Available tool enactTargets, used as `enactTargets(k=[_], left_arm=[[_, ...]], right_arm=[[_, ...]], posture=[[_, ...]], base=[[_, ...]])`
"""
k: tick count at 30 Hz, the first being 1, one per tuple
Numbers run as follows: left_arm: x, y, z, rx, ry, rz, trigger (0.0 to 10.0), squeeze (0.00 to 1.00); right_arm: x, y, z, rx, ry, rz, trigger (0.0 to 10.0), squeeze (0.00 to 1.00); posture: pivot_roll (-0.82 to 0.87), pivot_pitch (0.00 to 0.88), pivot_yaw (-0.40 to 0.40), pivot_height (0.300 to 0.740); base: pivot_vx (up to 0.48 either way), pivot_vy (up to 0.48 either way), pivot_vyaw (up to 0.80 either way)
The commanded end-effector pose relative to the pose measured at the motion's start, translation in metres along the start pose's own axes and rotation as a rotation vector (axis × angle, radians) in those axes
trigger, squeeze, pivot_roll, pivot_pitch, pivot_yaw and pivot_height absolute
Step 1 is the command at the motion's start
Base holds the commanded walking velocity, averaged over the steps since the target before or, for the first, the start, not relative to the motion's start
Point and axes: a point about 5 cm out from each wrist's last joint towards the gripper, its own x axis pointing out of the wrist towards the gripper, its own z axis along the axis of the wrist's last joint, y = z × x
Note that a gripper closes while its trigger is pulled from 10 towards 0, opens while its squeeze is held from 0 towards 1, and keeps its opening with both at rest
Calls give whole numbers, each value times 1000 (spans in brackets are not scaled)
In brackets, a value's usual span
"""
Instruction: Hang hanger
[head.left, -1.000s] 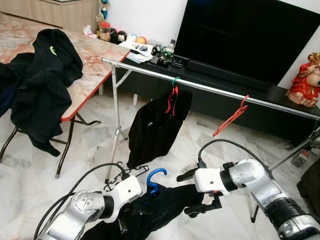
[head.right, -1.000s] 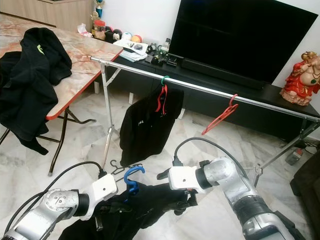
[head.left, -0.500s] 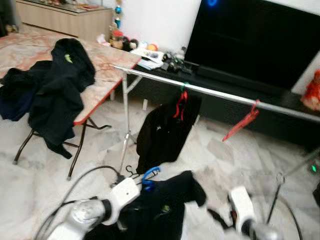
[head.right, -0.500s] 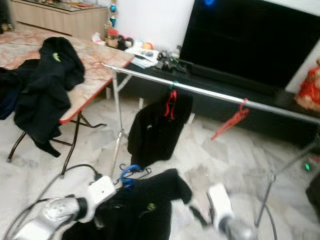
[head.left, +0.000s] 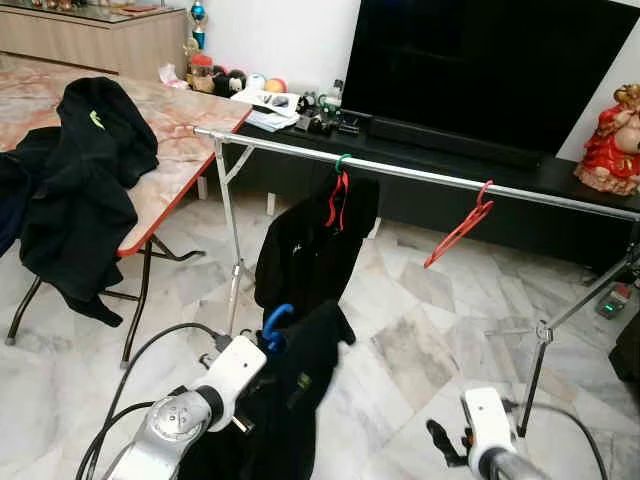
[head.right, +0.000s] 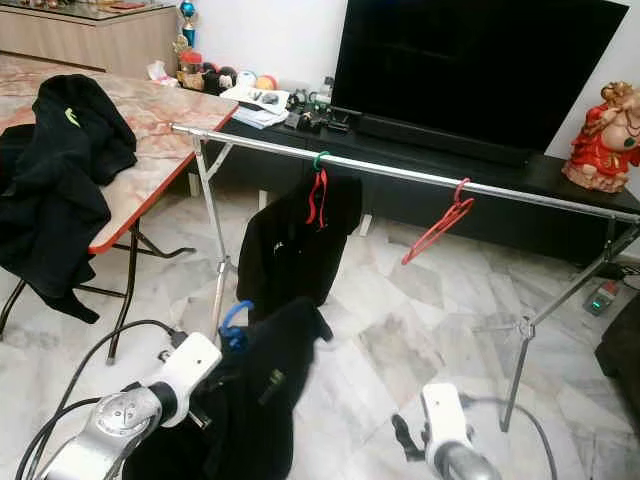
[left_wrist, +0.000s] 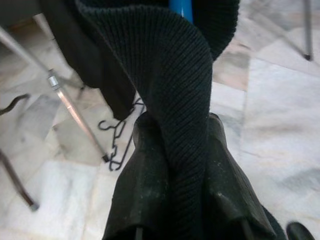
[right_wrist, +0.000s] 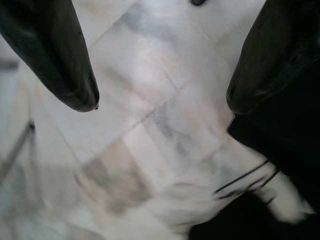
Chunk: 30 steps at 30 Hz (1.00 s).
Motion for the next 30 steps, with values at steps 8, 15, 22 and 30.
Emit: enactTargets(k=[8,15,22,30], left_arm=[[-9,-4,0,-39,-35,46,10000,0],[-10,-15,0,-52,-25,2,10000,0],[-7,-15,0,-53,-13,1,10000,0],[-5,-18,2,-63,-18,-10,10000,0]], right_arm=[[-15,-5,-59,267,179,-180,10000,0],[-21,4,-79,257,236,-172,10000,0],[-20,7,-80,264,240,-172,10000,0],[-22,10,-84,245,233,-152,10000,0]], posture=[[189,0,-118,740],[192,0,-110,740],[187,0,-108,740],[186,0,-112,740]], base=[[0,0,0],[71,0,0],[291,0,0],[335,0,-438]])
